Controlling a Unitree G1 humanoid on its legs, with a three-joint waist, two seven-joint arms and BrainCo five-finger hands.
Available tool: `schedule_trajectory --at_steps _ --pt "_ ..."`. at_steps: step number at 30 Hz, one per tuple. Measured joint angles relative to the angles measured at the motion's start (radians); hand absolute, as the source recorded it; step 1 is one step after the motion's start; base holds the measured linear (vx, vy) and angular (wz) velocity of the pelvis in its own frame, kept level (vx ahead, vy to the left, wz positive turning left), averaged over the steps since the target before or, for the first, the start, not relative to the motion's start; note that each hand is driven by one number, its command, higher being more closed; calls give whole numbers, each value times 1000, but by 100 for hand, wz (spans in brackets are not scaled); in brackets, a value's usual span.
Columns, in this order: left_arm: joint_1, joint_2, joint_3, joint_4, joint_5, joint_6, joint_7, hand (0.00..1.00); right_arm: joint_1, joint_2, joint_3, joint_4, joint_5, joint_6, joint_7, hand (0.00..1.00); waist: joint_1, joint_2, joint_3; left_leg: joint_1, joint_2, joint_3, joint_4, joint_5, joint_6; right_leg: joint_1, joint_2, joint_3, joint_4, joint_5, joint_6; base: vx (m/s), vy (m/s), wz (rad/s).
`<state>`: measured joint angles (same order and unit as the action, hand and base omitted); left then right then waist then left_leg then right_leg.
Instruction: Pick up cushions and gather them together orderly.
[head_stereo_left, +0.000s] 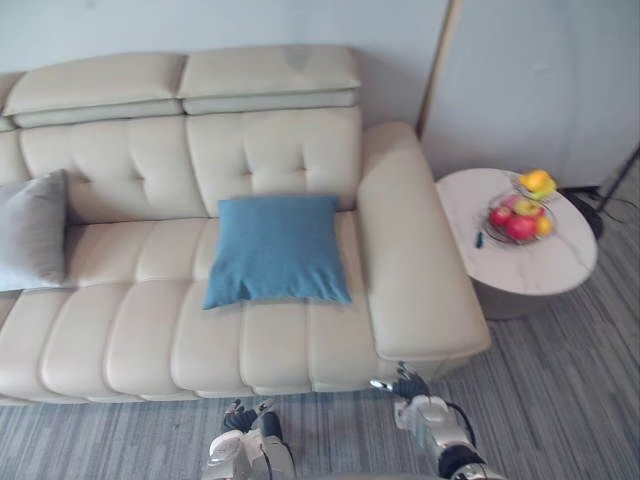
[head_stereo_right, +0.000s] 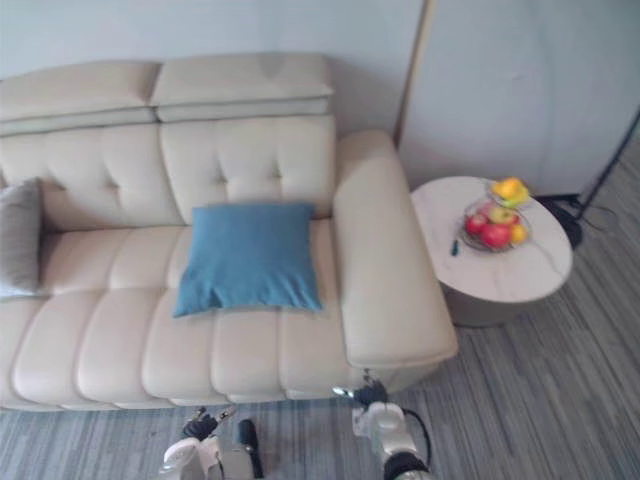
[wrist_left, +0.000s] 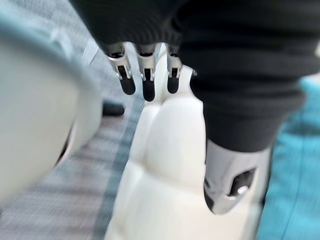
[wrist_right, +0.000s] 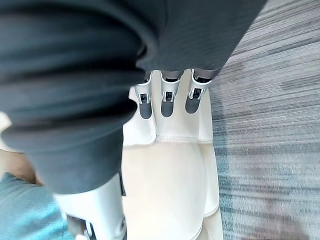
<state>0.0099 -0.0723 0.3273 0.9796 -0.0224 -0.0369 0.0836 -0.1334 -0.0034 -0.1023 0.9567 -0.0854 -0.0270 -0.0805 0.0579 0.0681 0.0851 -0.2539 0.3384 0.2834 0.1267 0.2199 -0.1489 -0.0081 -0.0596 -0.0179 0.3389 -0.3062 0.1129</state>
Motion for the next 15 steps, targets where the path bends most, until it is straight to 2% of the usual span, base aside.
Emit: schedule_trajectory --at_steps 1,2,3,4,5,6,7,8,9,10,11,12,13,15 --pt "7 6 9 -11 0 0 1 0 14 -1 -2 0 -3 5 -5 0 -6 -13 5 15 -31 -60 -97 153 -23 -22 -17 -8 18 -10 -46 -376 -303 9" --pt "-7 5 19 -33 0 -2 1 0 10 -7 -13 3 -3 7 -9 0 -7 -45 21 2 -54 -137 7 51 -19 -47 -44 -8 30 -21 -63 -289 -230 4" --pt "-7 6 24 -33 0 -2 -2 0 10 -10 -15 3 -3 9 -12 0 -6 -44 22 -6 -64 -158 83 -27 -11 -61 -48 -1 36 -16 -63 -325 -191 -26" --pt "-2 2 44 -28 0 1 0 0 11 -9 -14 4 -3 10 -13 0 -8 -40 20 -5 -91 -191 225 -169 -6 -89 -54 29 41 1 -59 -273 2 -62" --pt "5 -3 57 -26 0 1 0 0 15 0 -10 4 -4 11 -12 0 -9 -31 19 18 -113 -215 300 -278 -26 -120 -41 84 36 13 -57 -249 42 -66" --pt "6 -3 63 -25 0 1 0 0 17 3 -8 4 -4 11 -12 0 -9 -29 17 27 -120 -223 305 -304 -29 -133 -35 98 35 19 -57 -234 141 -94" --pt "6 -4 80 -16 0 1 0 0 22 14 -11 12 -7 17 -9 0 -9 -26 18 55 -148 -263 313 -407 -34 -173 -20 137 32 49 -42 -162 156 -84" --pt "6 -4 80 -1 0 1 -1 0 24 14 -13 26 -13 21 -9 0 -10 -24 18 82 -160 -264 288 -455 -25 -187 -8 163 29 60 -31 -146 169 -84" --pt "6 -4 80 6 0 1 -2 0 27 14 -14 31 -14 22 -9 0 -12 -18 14 95 -158 -261 264 -477 -20 -191 -3 175 25 67 -24 -150 174 -65" --pt "-1 0 97 7 0 0 0 0 39 24 -18 49 -14 31 -8 0 -16 -33 14 115 -176 -233 221 -492 -4 -200 -6 217 -4 94 -11 -141 185 -72" --pt "1 1 114 6 0 -2 0 0 61 33 -24 49 -14 34 -6 0 -16 -50 2 118 -193 -206 202 -489 1 -198 -21 251 -63 140 5 -127 192 -72" --pt "-1 1 116 7 0 -1 0 0 65 37 -25 49 -14 35 -6 0 -17 -60 -4 118 -197 -197 200 -488 5 -191 -25 261 -82 155 8 -26 173 -61" --pt "-7 1 115 15 0 -1 0 0 70 45 -34 53 -13 36 -6 0 -25 -55 -1 118 -202 -175 195 -486 8 -184 -33 282 -118 193 19 -27 194 -57" --pt "-24 -4 111 38 0 -1 -1 0 69 54 -43 62 -13 36 -3 0 -28 -64 -8 143 -210 -97 169 -472 28 -182 -44 316 -203 279 20 -33 175 -90"
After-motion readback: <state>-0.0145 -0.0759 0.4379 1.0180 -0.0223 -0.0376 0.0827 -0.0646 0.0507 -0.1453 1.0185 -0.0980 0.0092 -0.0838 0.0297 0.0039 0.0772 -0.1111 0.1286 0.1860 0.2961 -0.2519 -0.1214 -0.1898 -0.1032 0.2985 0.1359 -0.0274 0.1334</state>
